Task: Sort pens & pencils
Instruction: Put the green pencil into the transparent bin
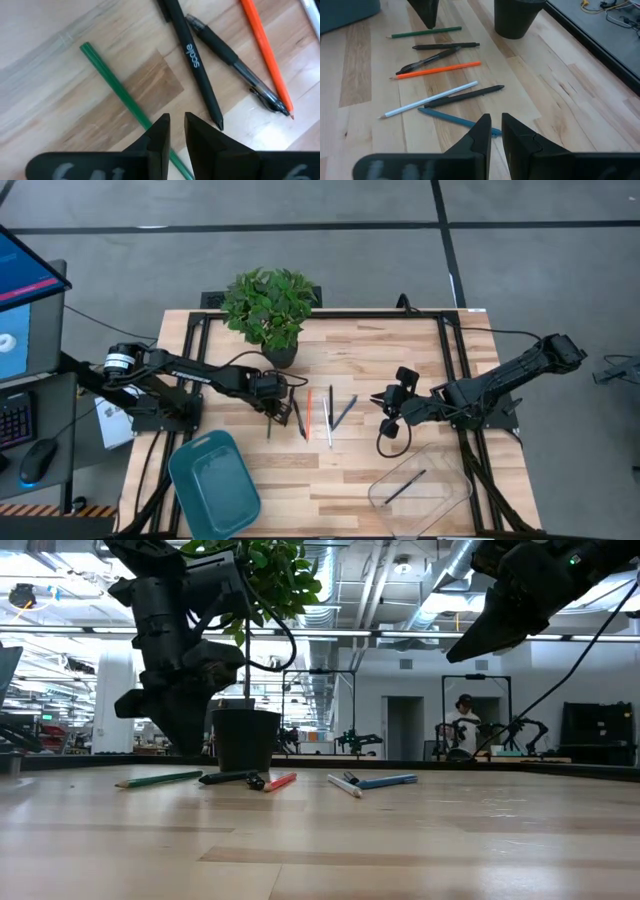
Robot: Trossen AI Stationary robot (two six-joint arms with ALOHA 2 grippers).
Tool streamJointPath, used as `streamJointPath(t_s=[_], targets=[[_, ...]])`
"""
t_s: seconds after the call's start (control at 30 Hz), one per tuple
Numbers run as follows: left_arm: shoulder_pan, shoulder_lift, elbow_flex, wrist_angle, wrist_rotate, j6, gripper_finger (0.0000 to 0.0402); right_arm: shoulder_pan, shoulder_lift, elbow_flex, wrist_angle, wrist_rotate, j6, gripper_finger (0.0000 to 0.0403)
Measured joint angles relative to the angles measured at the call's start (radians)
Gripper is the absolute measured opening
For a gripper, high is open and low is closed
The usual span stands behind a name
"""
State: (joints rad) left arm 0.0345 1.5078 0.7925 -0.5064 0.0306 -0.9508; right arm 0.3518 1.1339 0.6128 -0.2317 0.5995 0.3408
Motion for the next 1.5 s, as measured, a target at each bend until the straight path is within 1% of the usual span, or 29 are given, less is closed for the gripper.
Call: streamJointPath(t_s=[0.1, 0.2, 0.4, 0.53, 0.63, 0.77, 0.97, 1.1, 1.23, 1.3, 1.4, 1.5], targets=[[0.000, 0.000, 0.000, -0.003, 0.016, -0.010, 0.0064, 0.000, 0.000, 0.000, 0.000, 0.000, 0.000, 0.0068], [0.000, 0.000, 0.000, -0.003, 0.025, -0.013, 0.0089, 0.000, 0.000, 0.000, 0.000, 0.000, 0.002, 0.0068], [0.000, 0.000, 0.000, -0.003, 0.010, -0.030, 0.0141, 0.000, 0.000, 0.000, 0.000, 0.000, 0.002, 0.0068], [-0.001, 0.000, 0.000, 0.001, 0.015, -0.078, 0.0158, 0.000, 0.000, 0.000, 0.000, 0.000, 0.001, 0.0068], [-0.003, 0.000, 0.000, 0.001, 0.004, -0.124, 0.0160, 0.000, 0.000, 0.000, 0.000, 0.000, 0.001, 0.0068], [-0.005, 0.000, 0.000, 0.008, -0.063, -0.170, 0.0154, 0.000, 0.000, 0.000, 0.000, 0.000, 0.001, 0.0068], [-0.019, 0.000, 0.000, 0.030, -0.069, -0.145, 0.0147, 0.000, 0.000, 0.000, 0.000, 0.000, 0.001, 0.0068], [-0.021, 0.000, 0.000, -0.003, -0.072, -0.188, 0.0146, 0.000, 0.000, 0.000, 0.000, 0.000, 0.001, 0.0068], [-0.022, 0.000, 0.000, -0.104, -0.083, -0.213, 0.0146, 0.000, 0.000, 0.000, 0.000, 0.000, 0.001, 0.0068], [-0.029, 0.000, -0.001, -0.139, -0.106, -0.227, 0.0146, 0.000, 0.000, 0.000, 0.000, 0.000, 0.001, 0.0068], [-0.038, 0.000, -0.002, -0.132, -0.132, -0.240, 0.0146, 0.000, 0.000, 0.000, 0.000, 0.000, 0.001, 0.0068], [-0.042, 0.000, -0.002, -0.121, -0.135, -0.240, 0.0146, 0.000, 0.000, 0.000, 0.000, 0.000, 0.000, 0.0068]])
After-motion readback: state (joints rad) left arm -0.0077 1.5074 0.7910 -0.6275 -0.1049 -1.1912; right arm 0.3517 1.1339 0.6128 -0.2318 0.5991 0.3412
